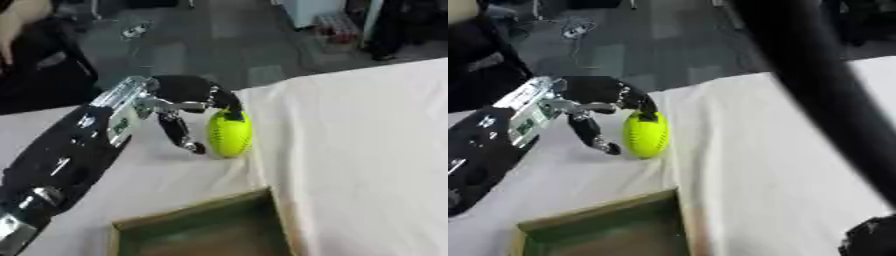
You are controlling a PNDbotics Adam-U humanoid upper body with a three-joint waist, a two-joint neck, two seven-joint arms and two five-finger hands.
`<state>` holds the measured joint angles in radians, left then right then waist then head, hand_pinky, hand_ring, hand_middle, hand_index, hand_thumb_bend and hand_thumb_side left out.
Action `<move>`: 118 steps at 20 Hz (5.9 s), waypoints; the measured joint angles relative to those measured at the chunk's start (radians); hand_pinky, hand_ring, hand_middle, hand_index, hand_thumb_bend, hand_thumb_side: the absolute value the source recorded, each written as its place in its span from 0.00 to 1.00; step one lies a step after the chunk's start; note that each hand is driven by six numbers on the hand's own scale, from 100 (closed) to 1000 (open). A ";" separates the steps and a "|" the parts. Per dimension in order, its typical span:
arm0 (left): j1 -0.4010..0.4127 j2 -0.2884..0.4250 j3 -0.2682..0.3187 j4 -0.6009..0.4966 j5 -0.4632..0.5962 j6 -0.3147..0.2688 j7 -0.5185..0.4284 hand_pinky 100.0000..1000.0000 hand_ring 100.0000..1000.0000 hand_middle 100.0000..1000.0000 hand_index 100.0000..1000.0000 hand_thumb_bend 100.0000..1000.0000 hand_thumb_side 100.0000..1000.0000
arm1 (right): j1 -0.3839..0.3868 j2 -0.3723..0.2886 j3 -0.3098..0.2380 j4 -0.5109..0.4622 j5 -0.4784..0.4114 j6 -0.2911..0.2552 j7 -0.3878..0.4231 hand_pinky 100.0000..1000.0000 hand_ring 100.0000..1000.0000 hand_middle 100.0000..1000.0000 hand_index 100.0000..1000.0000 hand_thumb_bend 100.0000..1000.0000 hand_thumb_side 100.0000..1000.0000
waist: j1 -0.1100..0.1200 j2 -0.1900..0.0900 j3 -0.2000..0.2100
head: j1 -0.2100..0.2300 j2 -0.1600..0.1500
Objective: Pick up objects on the table and place them in the box.
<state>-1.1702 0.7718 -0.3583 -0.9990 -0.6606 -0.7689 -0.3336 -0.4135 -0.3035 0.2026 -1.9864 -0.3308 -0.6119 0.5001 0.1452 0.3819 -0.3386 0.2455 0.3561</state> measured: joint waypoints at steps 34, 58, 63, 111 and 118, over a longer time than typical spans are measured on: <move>0.013 -0.017 0.038 0.079 0.004 0.055 -0.055 0.05 0.15 0.40 0.63 0.43 0.37 | -0.025 0.001 0.006 0.000 -0.020 0.022 0.022 0.00 0.31 0.45 0.59 0.00 0.94 | 0.013 0.014 -0.020 | -0.008 -0.035; 0.023 -0.044 0.068 0.092 0.132 -0.003 0.003 0.00 0.00 0.14 0.40 0.00 0.30 | -0.095 0.001 -0.010 0.000 -0.067 0.030 0.030 0.00 0.31 0.45 0.58 0.00 0.93 | 0.039 0.039 -0.075 | -0.017 -0.077; 0.050 -0.036 0.068 0.090 0.116 -0.047 0.047 0.00 0.00 0.12 0.39 0.00 0.30 | -0.066 -0.019 -0.012 0.000 -0.068 0.029 0.029 0.00 0.31 0.45 0.58 0.00 0.93 | 0.037 0.010 -0.043 | -0.015 -0.070; 0.340 0.082 -0.268 -0.264 0.770 0.116 -0.116 0.00 0.00 0.14 0.42 0.00 0.53 | 0.168 -0.254 -0.064 0.000 -0.330 0.052 0.052 0.00 0.33 0.43 0.51 0.00 0.91 | -0.031 -0.390 0.038 | 0.041 0.357; 0.421 0.110 -0.317 -0.313 0.821 0.136 -0.136 0.46 0.58 0.69 0.78 0.00 0.71 | 0.176 -0.281 -0.076 0.000 -0.393 0.053 0.053 0.00 0.33 0.43 0.50 0.00 0.91 | -0.037 -0.417 0.029 | 0.053 0.360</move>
<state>-0.7495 0.8822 -0.6750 -1.3116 0.1605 -0.6327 -0.4699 -0.2371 -0.5847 0.1270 -1.9866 -0.7237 -0.5593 0.5526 0.1077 -0.0353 -0.3095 0.2989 0.7157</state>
